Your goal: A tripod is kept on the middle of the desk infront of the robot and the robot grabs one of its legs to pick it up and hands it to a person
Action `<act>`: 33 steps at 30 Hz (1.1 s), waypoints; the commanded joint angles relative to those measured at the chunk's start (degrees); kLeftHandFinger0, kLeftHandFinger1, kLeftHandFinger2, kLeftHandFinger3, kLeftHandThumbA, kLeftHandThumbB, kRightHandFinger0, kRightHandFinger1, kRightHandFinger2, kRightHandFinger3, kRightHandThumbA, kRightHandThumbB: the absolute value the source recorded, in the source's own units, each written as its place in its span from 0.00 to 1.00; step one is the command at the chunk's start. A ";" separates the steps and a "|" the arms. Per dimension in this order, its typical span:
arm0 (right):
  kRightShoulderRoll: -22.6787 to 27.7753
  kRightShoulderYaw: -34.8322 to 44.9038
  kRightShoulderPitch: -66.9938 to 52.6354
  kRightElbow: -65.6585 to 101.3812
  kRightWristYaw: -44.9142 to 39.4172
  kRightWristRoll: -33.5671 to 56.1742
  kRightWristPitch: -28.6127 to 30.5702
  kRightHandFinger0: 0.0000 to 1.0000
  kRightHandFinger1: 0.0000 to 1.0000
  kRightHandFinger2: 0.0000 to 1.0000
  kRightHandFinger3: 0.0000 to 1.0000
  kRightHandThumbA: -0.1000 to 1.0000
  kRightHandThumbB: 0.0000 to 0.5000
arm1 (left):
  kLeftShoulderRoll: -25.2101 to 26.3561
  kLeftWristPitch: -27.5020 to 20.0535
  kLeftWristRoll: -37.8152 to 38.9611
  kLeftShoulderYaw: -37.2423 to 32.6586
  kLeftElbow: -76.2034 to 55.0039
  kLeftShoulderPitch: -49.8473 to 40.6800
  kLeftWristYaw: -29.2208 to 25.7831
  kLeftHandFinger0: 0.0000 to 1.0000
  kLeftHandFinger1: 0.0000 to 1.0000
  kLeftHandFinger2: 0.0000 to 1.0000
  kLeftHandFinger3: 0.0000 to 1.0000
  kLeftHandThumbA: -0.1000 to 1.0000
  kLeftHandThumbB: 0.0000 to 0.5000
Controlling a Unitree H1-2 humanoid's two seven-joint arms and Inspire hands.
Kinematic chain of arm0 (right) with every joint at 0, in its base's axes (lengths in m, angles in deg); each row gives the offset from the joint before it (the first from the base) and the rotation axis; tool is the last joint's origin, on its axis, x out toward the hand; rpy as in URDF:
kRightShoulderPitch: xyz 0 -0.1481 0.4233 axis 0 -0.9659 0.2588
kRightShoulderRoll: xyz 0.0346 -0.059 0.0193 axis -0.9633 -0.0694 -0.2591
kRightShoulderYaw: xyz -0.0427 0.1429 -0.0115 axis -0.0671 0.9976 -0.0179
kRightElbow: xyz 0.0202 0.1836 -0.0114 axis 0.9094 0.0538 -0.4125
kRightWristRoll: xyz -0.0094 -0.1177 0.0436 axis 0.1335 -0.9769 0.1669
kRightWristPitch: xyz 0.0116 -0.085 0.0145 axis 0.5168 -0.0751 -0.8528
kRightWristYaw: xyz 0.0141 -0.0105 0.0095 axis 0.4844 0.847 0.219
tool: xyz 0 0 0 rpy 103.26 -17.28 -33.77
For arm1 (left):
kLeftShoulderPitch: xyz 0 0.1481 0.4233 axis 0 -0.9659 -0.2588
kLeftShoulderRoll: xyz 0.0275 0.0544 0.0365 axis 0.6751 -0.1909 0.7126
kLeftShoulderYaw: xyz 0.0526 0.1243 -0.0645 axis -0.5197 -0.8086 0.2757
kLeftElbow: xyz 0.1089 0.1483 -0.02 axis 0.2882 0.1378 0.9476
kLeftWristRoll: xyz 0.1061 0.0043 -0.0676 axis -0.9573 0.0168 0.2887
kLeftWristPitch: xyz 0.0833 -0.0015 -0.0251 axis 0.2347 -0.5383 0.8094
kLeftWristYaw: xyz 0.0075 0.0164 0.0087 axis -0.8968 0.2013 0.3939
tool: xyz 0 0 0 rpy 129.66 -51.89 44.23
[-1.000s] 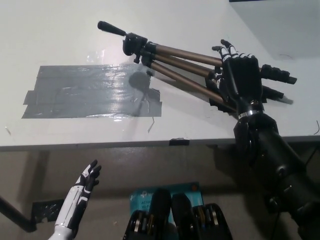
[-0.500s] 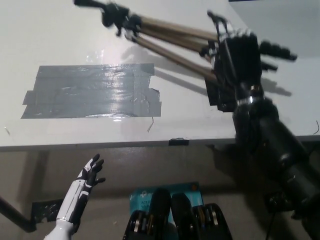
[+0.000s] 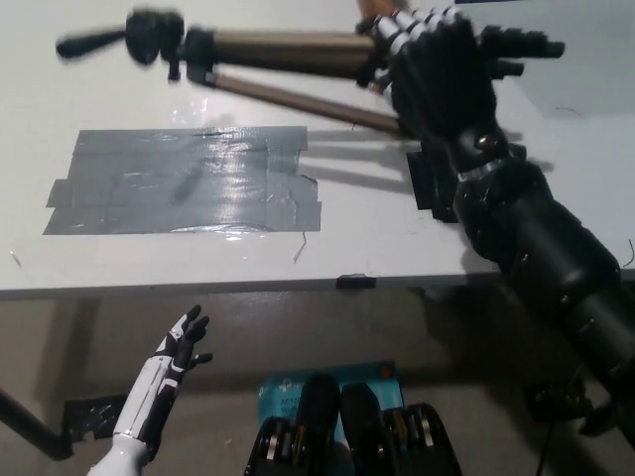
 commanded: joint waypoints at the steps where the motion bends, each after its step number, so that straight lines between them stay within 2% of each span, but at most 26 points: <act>1: 0.25 -1.12 7.29 -3.61 6.00 -2.21 2.23 0.00 0.01 0.49 0.11 0.00 0.52 | 0.55 -0.29 0.20 -0.26 -1.85 0.07 0.92 0.87 1.00 1.00 1.00 1.00 0.25; 2: 0.20 -1.28 7.48 -4.27 6.28 -2.26 2.20 0.00 0.02 0.52 0.12 0.00 0.51 | 0.52 -0.24 0.28 -0.27 -1.87 0.15 0.95 0.86 1.00 1.00 1.00 1.00 0.25; 3: 0.00 -1.64 7.96 -6.21 7.16 -2.23 2.46 0.00 0.06 0.60 0.17 0.00 0.50 | 0.50 -0.16 0.15 -0.31 -1.80 0.30 0.93 0.86 1.00 1.00 1.00 1.00 0.27; 4: -0.08 -1.80 8.24 -7.45 7.74 -2.20 2.76 0.00 0.09 0.64 0.26 0.00 0.49 | 0.47 -0.05 0.05 -0.40 -1.88 0.36 0.94 0.86 0.99 0.99 1.00 1.00 0.28; 5: -0.15 -1.74 8.50 -8.64 7.61 -1.75 3.41 0.00 0.10 0.64 0.31 0.00 0.48 | 0.41 -0.16 -0.09 -0.50 -1.86 0.41 0.91 0.86 0.99 0.99 1.00 1.00 0.27; 8: -0.58 -1.82 9.36 -11.10 8.14 -1.43 3.77 0.00 0.16 0.68 0.55 0.00 0.47 | 0.51 0.09 -0.52 -0.55 -1.94 0.60 0.78 0.86 0.98 0.99 1.00 1.00 0.26; 9: -0.76 -1.69 9.52 -11.51 8.22 -1.17 3.96 0.00 0.17 0.70 0.68 0.00 0.46 | 0.57 0.00 -0.47 -0.55 -1.88 0.70 0.83 0.86 0.98 0.99 1.00 1.00 0.26; 11: -0.96 -1.26 9.55 -11.66 8.01 -0.46 4.50 0.00 0.21 0.74 0.80 0.00 0.45 | 0.55 0.04 -0.16 -0.57 -1.76 0.84 0.98 0.86 0.98 0.98 1.00 1.00 0.26; 15: -1.49 -1.45 9.96 -12.54 9.27 -0.79 4.13 0.00 0.20 0.75 0.84 0.00 0.41 | 0.65 0.22 -0.58 -0.66 -1.79 0.90 0.87 0.83 0.95 0.95 1.00 1.00 0.29; 17: -1.49 -1.47 10.06 -12.12 9.40 -1.03 3.82 0.00 0.18 0.72 0.78 0.00 0.42 | 0.73 -0.03 -0.77 -0.78 -1.75 0.95 0.88 0.82 0.94 0.95 1.00 1.00 0.30; 23: -1.56 -0.11 10.11 -11.10 9.21 0.38 4.16 0.00 0.20 0.73 0.77 0.00 0.42 | 0.92 -0.34 -0.51 -0.88 -1.63 0.92 1.06 0.79 0.92 0.94 1.00 1.00 0.27; 24: -1.27 1.00 9.44 -8.97 5.76 1.77 3.75 0.08 0.37 0.88 0.91 0.10 0.42 | 0.94 -0.06 -0.43 -0.89 -1.74 0.88 1.14 0.79 0.91 0.94 1.00 1.00 0.29; 25: -1.04 1.73 8.88 -7.17 2.83 2.63 3.01 0.12 0.40 0.84 0.87 0.23 0.44 | 0.94 0.16 -0.42 -0.90 -1.88 0.85 1.18 0.79 0.91 0.94 1.00 1.00 0.29; 26: -0.61 2.64 8.12 -4.36 -1.59 3.95 2.49 0.26 0.58 0.95 0.96 0.34 0.56 | 0.98 0.38 -0.25 -0.87 -2.02 0.96 1.29 0.78 0.91 0.93 1.00 1.00 0.29; 27: -0.25 3.72 7.32 -1.22 -7.51 6.32 2.12 0.69 0.85 1.00 1.00 0.48 0.64 | 0.96 0.53 -0.13 -0.85 -2.03 1.04 1.33 0.77 0.90 0.93 1.00 1.00 0.30; 28: 0.01 4.72 6.61 1.57 -13.01 8.66 1.80 0.81 0.88 1.00 1.00 0.51 0.71 | 0.90 0.64 -0.08 -0.85 -2.03 1.08 1.33 0.77 0.90 0.93 1.00 1.00 0.30; 29: 0.96 5.40 5.66 7.43 -24.42 13.78 0.18 1.00 1.00 1.00 1.00 0.56 0.81 | 0.86 0.90 -0.14 -0.80 -2.14 1.07 1.25 0.76 0.89 0.93 1.00 1.00 0.29; 30: 1.42 5.51 5.37 9.91 -29.26 15.93 -0.62 1.00 1.00 1.00 1.00 0.57 0.82 | 0.86 0.92 -0.15 -0.77 -2.17 1.08 1.21 0.76 0.89 0.92 1.00 1.00 0.29; 32: 3.36 4.86 4.82 17.65 -42.63 22.60 -3.74 1.00 1.00 1.00 1.00 0.59 1.00 | 0.89 1.11 0.16 -0.70 -2.29 1.06 1.35 0.75 0.89 0.92 1.00 1.00 0.29; 33: 3.97 4.49 4.70 19.73 -45.90 23.99 -5.17 1.00 1.00 1.00 1.00 0.61 1.00 | 0.91 1.22 0.29 -0.69 -2.31 1.04 1.43 0.75 0.89 0.93 1.00 1.00 0.28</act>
